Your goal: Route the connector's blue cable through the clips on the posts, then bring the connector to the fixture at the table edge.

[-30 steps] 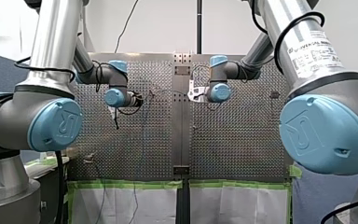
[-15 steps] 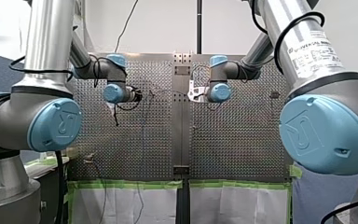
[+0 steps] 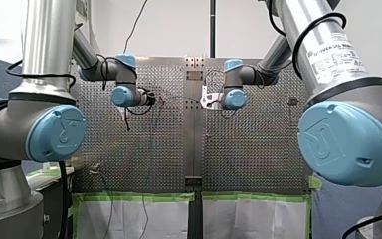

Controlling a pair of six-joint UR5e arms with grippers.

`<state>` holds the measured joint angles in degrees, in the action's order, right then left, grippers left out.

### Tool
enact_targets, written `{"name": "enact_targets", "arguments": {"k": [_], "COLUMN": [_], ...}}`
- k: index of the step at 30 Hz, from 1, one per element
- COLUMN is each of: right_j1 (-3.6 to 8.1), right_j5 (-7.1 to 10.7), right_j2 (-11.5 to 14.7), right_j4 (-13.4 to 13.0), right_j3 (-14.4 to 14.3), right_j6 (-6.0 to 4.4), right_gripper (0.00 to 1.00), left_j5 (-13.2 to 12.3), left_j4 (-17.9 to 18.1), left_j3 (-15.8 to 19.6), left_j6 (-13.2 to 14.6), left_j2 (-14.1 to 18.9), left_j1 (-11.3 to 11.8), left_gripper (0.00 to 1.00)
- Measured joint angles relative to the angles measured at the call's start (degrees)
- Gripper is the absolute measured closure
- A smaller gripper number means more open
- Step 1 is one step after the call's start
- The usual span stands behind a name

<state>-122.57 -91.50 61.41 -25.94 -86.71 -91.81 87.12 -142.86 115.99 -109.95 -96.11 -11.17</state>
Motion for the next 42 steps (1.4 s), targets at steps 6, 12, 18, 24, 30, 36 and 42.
{"name": "enact_targets", "arguments": {"k": [6, 12, 18, 24, 30, 36, 42], "right_j1": [0.04, 0.09, 0.17, 0.18, 0.18, 0.18, 0.13], "right_j5": [0.00, 0.00, 0.00, 0.00, 0.00, 0.00, 0.00], "right_j2": [0.00, 0.00, 0.00, 0.00, 0.00, 0.00, 0.00], "right_j4": [0.01, 0.01, 0.02, 0.26, 0.89, 1.13, 1.39], "right_j3": [0.00, 0.00, 0.00, -0.01, -0.01, -0.01, 0.00], "right_j6": [-0.03, -0.05, -0.07, -0.08, -0.05, -0.05, -0.05], "right_gripper": [1.00, 1.00, 1.00, 1.00, 1.00, 1.00, 1.00], "left_j5": [0.07, 0.16, 0.88, 1.03, 0.90, -1.17, -2.94], "left_j4": [-0.28, -0.32, -0.33, -0.35, -0.27, 0.31, 0.73], "left_j3": [0.00, 0.00, 0.00, 0.00, 0.00, 0.00, 0.00], "left_j6": [0.15, 0.13, -0.01, -0.06, 0.13, 0.09, -0.16], "left_j2": [-0.02, 0.01, -0.02, 0.00, -0.02, -0.04, -0.02], "left_j1": [-0.49, -0.69, -0.71, -0.72, -0.75, -0.96, -1.28], "left_gripper": [0.01, 0.01, 0.01, 0.01, 0.01, 0.01, 0.01]}}
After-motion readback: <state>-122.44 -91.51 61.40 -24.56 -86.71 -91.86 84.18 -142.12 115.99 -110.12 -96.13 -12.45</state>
